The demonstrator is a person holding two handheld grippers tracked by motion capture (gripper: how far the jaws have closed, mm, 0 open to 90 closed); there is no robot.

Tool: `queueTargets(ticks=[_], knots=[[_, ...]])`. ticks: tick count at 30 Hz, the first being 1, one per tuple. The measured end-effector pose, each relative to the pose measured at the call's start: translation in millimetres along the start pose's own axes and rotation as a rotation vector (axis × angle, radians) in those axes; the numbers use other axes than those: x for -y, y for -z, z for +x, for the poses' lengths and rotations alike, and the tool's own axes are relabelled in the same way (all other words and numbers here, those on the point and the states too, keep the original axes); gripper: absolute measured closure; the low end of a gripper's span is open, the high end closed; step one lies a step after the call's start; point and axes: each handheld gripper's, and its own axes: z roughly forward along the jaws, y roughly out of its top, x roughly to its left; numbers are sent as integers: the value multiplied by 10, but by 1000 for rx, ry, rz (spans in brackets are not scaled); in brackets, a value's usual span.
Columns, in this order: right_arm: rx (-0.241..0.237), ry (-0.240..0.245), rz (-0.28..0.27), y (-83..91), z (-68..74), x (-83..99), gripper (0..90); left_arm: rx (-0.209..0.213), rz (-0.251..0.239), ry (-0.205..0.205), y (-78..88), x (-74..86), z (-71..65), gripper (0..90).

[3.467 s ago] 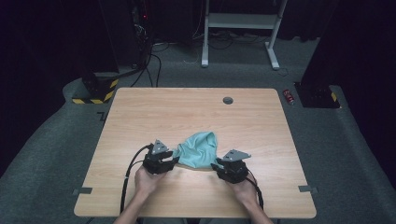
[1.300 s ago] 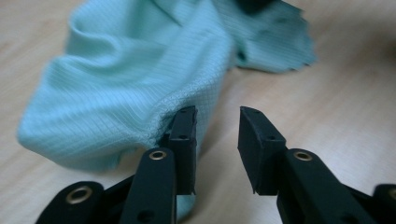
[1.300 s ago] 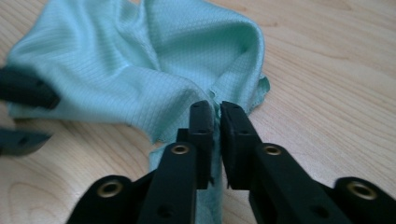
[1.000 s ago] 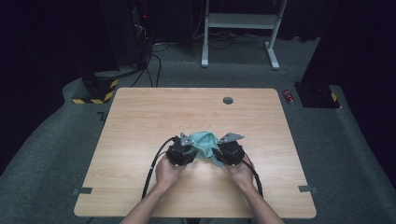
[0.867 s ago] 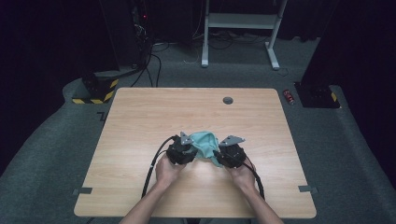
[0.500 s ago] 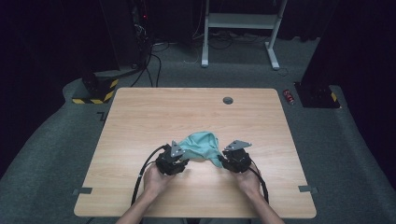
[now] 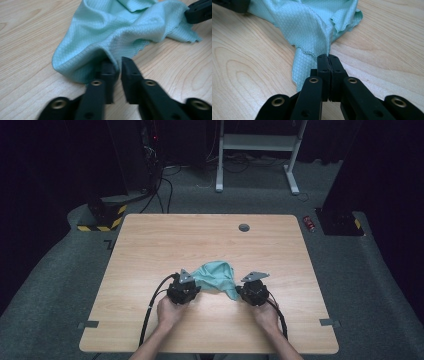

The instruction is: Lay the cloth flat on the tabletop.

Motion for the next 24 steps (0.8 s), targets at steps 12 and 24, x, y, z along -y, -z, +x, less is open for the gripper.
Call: queueTargets(ticks=[12, 24], knots=[[-8, 56, -91, 426, 69, -101, 893, 81, 0, -78, 474, -259, -76, 889], [-36, 63, 86, -109, 83, -299, 886, 57, 156, -5, -126, -289, 110, 812]])
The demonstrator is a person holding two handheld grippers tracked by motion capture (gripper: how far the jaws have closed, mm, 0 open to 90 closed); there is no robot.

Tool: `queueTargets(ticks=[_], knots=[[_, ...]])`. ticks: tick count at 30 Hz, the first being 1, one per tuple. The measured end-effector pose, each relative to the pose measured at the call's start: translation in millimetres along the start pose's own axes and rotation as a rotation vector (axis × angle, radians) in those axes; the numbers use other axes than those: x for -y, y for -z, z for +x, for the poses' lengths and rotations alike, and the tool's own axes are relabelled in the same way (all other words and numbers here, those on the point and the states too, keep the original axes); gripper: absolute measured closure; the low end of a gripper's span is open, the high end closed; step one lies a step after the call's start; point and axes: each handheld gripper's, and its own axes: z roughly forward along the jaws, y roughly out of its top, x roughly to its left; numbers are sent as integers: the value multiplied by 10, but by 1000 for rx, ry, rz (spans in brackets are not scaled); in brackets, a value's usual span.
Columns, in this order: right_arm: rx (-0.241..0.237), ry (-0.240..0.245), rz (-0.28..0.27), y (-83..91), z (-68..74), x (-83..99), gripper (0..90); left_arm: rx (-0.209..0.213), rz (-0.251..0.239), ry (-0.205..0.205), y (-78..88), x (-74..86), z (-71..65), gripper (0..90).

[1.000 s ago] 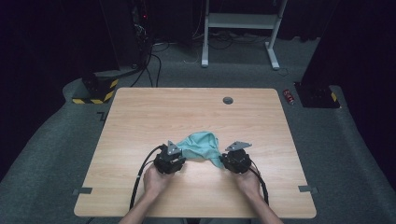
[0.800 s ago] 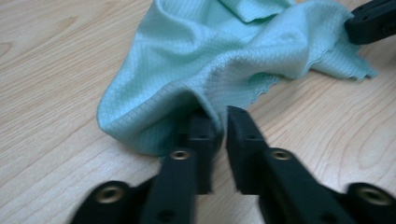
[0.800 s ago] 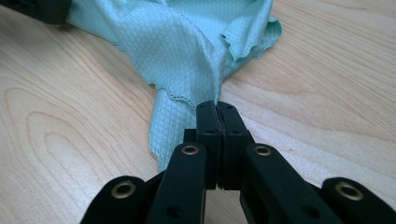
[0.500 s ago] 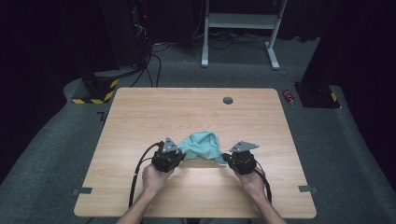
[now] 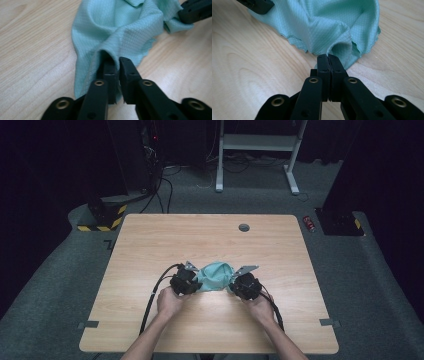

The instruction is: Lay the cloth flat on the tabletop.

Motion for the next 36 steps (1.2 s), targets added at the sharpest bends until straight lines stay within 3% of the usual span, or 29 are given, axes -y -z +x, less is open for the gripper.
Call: queueTargets(ticks=[4, 6, 9, 13, 18, 20, 25, 29, 34, 36], knots=[[11, -33, -11, -3, -9, 21, 789, -28, -44, -22, 101, 43, -36, 696], [10, -34, -49, 72, -36, 51, 764, -54, -75, -43, 213, 109, -67, 646], [9, -49, -101, 217, -56, 125, 781, -89, -98, -77, 378, 245, -139, 610], [17, -41, -126, 333, -66, 244, 835, -92, -114, -104, 478, 425, -203, 637], [-5, -25, -119, 315, -31, 304, 870, -86, -101, -121, 356, 490, -230, 681], [-10, 2, -107, 262, 12, 282, 873, -79, -103, -120, 277, 465, -250, 687], [-7, -14, -100, 135, 29, 213, 871, -107, -97, -125, 108, 326, -270, 681], [21, -37, -110, 57, 1, 137, 865, -127, -125, -83, 22, 168, -208, 668], [56, -61, -85, -36, -33, 64, 831, -123, -89, -60, -87, 27, -108, 646], [62, -58, -72, -75, -46, 59, 821, -133, -102, -53, -72, 26, -110, 628]])
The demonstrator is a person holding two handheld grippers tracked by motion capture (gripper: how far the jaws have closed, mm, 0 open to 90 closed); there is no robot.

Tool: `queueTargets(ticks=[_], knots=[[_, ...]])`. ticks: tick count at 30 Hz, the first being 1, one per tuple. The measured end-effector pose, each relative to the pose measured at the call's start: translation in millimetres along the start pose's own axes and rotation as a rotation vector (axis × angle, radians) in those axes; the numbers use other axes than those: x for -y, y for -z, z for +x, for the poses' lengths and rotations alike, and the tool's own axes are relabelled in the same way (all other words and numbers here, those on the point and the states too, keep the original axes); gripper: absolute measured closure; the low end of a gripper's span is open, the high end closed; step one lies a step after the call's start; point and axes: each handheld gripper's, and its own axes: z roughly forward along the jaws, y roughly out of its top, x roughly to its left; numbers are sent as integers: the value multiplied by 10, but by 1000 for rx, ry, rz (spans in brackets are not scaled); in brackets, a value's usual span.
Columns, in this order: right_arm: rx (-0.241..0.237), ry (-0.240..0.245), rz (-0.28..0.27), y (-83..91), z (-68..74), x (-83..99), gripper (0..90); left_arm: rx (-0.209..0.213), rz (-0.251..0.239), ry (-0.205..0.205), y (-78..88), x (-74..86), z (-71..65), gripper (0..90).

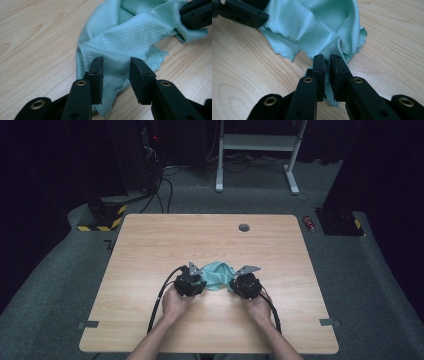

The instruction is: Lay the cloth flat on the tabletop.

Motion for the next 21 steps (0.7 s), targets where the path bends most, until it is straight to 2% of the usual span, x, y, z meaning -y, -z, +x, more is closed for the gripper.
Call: queueTargets(ticks=[5, 8, 10, 15, 21], knots=[[1, -20, -75, 149, -24, 36, 819, -8, -40, -18, 208, 127, -21, 589], [9, -2, -81, 237, -40, 74, 819, -24, -34, -55, 340, 221, -29, 590], [16, -2, -81, 269, -60, 111, 820, -27, -24, -61, 386, 270, -22, 598], [33, -33, -64, 278, -116, 207, 805, -20, 7, -39, 322, 332, 22, 606], [32, -75, -44, 252, -159, 249, 713, -23, 18, 8, 180, 322, 36, 621]])
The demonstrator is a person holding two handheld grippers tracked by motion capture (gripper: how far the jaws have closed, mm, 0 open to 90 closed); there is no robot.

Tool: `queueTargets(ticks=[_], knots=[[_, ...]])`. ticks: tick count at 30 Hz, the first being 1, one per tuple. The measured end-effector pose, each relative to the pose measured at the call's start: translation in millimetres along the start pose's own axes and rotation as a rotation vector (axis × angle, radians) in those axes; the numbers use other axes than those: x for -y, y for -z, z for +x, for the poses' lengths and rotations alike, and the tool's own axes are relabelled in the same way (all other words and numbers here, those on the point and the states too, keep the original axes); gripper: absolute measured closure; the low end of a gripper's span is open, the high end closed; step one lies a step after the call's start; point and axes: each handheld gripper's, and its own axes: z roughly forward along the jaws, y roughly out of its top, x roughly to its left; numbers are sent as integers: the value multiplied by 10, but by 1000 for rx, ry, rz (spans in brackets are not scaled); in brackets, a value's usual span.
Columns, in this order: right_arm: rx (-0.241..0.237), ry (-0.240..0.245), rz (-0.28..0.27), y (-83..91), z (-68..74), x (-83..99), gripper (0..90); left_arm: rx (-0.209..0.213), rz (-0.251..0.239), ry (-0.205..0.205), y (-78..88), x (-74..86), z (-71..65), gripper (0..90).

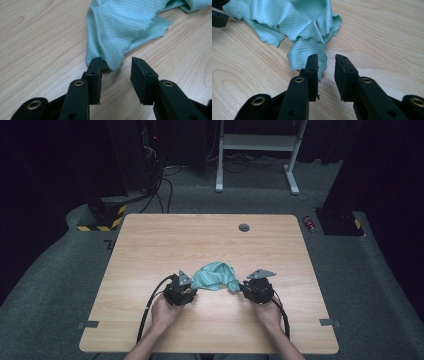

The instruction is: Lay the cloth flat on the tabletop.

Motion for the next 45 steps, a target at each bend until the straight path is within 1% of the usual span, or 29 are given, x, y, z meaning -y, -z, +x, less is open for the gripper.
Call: queueTargets(ticks=[3, 5, 6, 7, 8, 10, 11, 12, 14, 16, 17, 19, 20, 21, 24, 26, 28, 30, 31, 32, 33, 35, 36, 37, 39, 40, 42, 45], knots=[[-23, -34, 4, -38, -3, -1, 685, 10, -5, 21, -24, -45, 17, 682], [-36, -47, 17, -80, -12, -6, 686, 16, -9, 39, -29, -66, 43, 763], [-43, -43, 22, -100, -13, -8, 699, 21, -11, 53, -22, -67, 59, 815], [-53, -36, 31, -117, -6, -11, 716, 26, -11, 59, -16, -64, 67, 857], [-55, -31, 32, -126, 2, -12, 744, 29, -6, 57, -4, -61, 76, 878], [-78, -34, 37, -131, 7, -12, 830, 39, -3, 55, 29, -57, 76, 888], [-82, -29, 33, -126, 3, -11, 877, 46, -10, 55, 56, -57, 72, 890], [-83, -17, 29, -111, 2, -10, 897, 52, -17, 50, 91, -59, 70, 890], [-89, 4, 13, -61, 14, -14, 900, 66, -33, 43, 175, -63, 63, 890], [-89, 27, -6, 22, 46, -15, 900, 86, -49, 39, 270, -58, 51, 891], [-91, 43, -17, 69, 61, -14, 900, 98, -52, 27, 331, -48, 42, 890], [-93, 78, -37, 168, 99, -8, 900, 117, -49, 15, 406, -25, 15, 891], [-97, 97, -43, 217, 125, -5, 900, 121, -42, 1, 448, -10, 0, 891], [-100, 117, -48, 262, 156, 0, 900, 136, -33, -4, 478, 5, -14, 890], [-121, 169, -49, 358, 251, 35, 900, 161, -7, -13, 534, 65, -42, 889], [-134, 202, -35, 384, 310, 79, 900, 182, 14, -13, 533, 120, -60, 889], [-152, 220, -12, 385, 362, 140, 900, 196, 34, -18, 510, 175, -86, 890], [-149, 258, 20, 374, 407, 209, 900, 220, 53, -14, 494, 225, -110, 890], [-147, 265, 41, 371, 428, 247, 900, 239, 61, -5, 482, 256, -126, 890], [-149, 279, 68, 356, 432, 291, 900, 249, 73, -7, 480, 272, -134, 890], [-154, 283, 80, 345, 427, 317, 900, 253, 84, -17, 474, 294, -143, 890], [-166, 277, 96, 341, 402, 375, 874, 262, 103, -23, 470, 329, -166, 887], [-170, 268, 89, 349, 378, 391, 843, 261, 104, -30, 474, 344, -167, 882], [-169, 255, 76, 365, 348, 394, 821, 263, 99, -18, 480, 355, -171, 873], [-174, 201, 33, 415, 282, 373, 763, 263, 94, -9, 504, 369, -151, 850], [-169, 179, 8, 445, 253, 352, 764, 261, 90, -1, 517, 373, -139, 850], [-152, 153, -20, 482, 217, 294, 766, 250, 87, 6, 549, 376, -95, 841], [-122, 132, -22, 437, 205, 198, 767, 210, 64, 40, 586, 370, -3, 786]])
